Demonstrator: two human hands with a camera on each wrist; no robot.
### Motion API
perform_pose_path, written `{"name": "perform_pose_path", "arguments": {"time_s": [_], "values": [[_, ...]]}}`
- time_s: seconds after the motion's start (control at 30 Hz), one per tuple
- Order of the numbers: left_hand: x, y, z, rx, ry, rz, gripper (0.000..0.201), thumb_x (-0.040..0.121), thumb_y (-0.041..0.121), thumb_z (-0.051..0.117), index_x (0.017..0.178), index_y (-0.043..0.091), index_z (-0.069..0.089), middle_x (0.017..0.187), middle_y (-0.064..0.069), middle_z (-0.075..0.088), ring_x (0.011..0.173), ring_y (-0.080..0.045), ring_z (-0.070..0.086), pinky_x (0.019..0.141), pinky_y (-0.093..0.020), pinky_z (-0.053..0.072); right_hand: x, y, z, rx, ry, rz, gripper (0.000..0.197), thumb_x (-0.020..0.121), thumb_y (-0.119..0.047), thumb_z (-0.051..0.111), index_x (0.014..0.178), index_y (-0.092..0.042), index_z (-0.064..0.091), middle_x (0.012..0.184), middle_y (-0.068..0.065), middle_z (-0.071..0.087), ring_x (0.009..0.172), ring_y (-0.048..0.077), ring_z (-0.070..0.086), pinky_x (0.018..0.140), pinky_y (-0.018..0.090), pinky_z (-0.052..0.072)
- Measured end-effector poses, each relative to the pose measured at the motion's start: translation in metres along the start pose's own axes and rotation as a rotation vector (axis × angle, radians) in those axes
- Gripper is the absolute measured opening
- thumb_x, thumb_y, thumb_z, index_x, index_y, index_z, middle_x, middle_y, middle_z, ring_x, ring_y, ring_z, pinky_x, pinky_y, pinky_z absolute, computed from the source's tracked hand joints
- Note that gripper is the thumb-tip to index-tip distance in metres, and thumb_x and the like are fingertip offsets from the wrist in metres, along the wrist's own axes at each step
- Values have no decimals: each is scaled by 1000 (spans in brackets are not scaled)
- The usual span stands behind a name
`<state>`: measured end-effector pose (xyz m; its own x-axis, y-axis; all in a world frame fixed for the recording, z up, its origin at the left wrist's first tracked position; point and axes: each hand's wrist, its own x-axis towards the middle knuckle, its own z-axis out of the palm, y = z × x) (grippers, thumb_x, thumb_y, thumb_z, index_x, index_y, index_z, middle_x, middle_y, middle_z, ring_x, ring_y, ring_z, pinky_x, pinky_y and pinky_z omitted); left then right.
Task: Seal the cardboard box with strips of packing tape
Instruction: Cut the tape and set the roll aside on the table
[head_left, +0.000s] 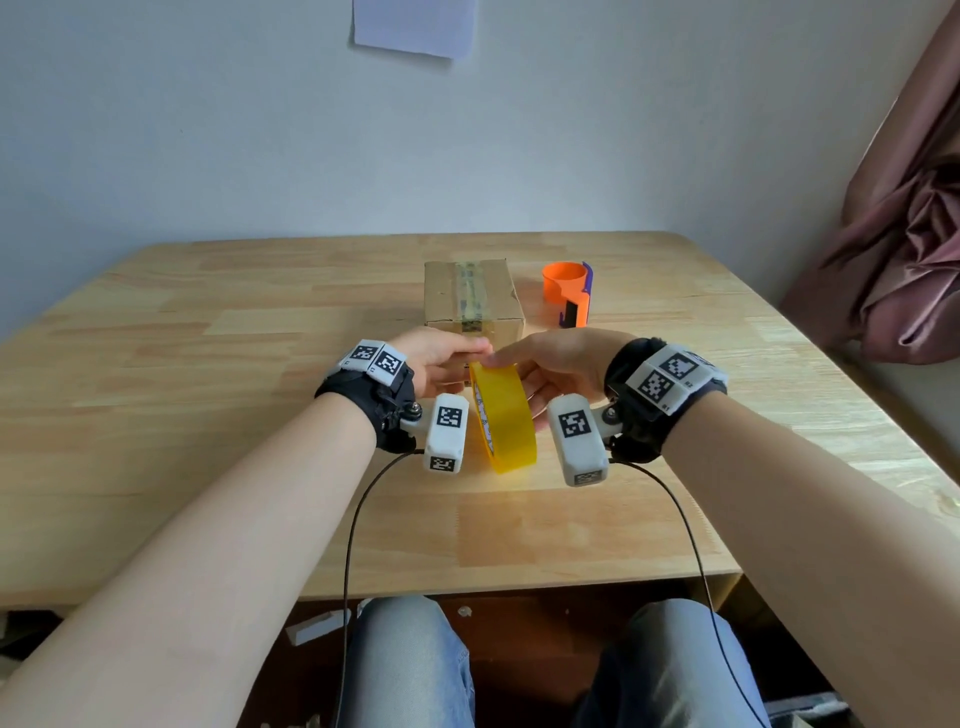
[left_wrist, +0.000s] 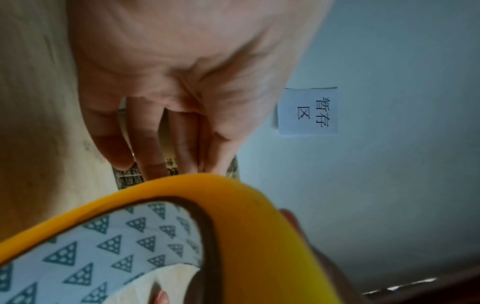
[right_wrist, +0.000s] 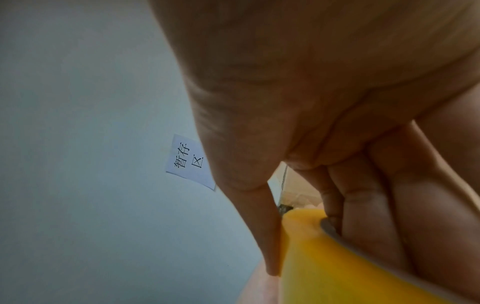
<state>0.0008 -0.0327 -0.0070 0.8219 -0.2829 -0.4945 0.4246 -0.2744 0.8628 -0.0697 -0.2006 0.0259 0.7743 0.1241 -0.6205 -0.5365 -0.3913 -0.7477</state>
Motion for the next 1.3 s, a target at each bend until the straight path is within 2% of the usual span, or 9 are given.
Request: {"name": "perform_pose_path", "arguments": {"time_s": [0.1, 0.2, 0.3, 0.67, 0.77, 0.97, 1.1, 1.17, 1.3], "values": [[-3, -1, -9, -99, -20, 21, 7, 95, 23, 73, 98, 17, 74, 87, 5, 81, 64, -10, 71, 56, -25, 56, -2, 2, 0, 4, -10, 7, 42, 92, -42, 69, 111, -5, 68, 86, 12, 76, 79, 27, 72, 82, 38, 59], [1, 3, -36, -238, 12, 25, 12, 98, 26, 69, 107, 18, 69, 100, 6, 82, 80, -15, 75, 67, -34, 57, -7, 11, -1, -2, -37, 31, 37, 93, -40, 69, 105, -5, 69, 80, 10, 76, 62, 22, 73, 58, 28, 60], [-3, 3, -47, -166, -34, -39, 16, 97, 28, 70, 109, 18, 70, 105, 4, 82, 86, -20, 77, 69, -37, 59, -6, 16, -4, 55, 2, 10, 47, 91, -42, 71, 119, -4, 68, 83, 10, 75, 60, 21, 72, 53, 26, 59], [-6, -15, -27, -108, -46, -95, 19, 98, 36, 68, 110, 22, 71, 113, 3, 79, 91, -28, 72, 75, -38, 55, -3, 11, -13, 37, 246, -107, 66, 75, -53, 79, 119, -5, 72, 105, 15, 78, 84, 28, 70, 100, 46, 53], [-5, -20, -21, -110, -18, -95, 18, 97, 39, 68, 106, 23, 73, 114, 0, 77, 94, -26, 70, 75, -39, 55, -5, 14, -23, 23, 395, -147, 51, 82, -49, 75, 111, -7, 69, 92, 11, 74, 75, 25, 68, 84, 40, 57], [1, -22, -16, -32, -4, -77, 27, 92, 46, 73, 111, 28, 75, 108, 8, 81, 98, -22, 71, 80, -36, 53, -10, 34, -62, -91, 740, -192, 40, 78, -44, 80, 93, -10, 66, 78, 4, 62, 66, 17, 56, 55, 27, 39], [4, -20, -9, -33, -17, -84, 27, 90, 44, 75, 111, 27, 75, 104, 8, 82, 98, -22, 72, 84, -38, 52, -13, 55, -87, -206, 888, -105, 43, 76, -41, 79, 106, -12, 68, 90, 4, 63, 90, 30, 60, 88, 40, 50], [5, -19, -2, -24, -28, -88, 25, 90, 44, 75, 109, 27, 75, 104, 8, 82, 96, -21, 72, 83, -38, 51, -10, 67, -99, -304, 947, -19, 43, 72, -43, 78, 105, -17, 68, 82, 0, 60, 86, 29, 57, 108, 48, 39], [5, -15, 13, -1, -55, -100, 21, 90, 43, 76, 103, 27, 76, 106, 9, 82, 96, -20, 72, 80, -36, 51, -3, 85, -113, -417, 941, 118, 51, 70, -46, 79, 111, -19, 65, 97, 4, 67, 90, 32, 59, 118, 54, 23]]}}
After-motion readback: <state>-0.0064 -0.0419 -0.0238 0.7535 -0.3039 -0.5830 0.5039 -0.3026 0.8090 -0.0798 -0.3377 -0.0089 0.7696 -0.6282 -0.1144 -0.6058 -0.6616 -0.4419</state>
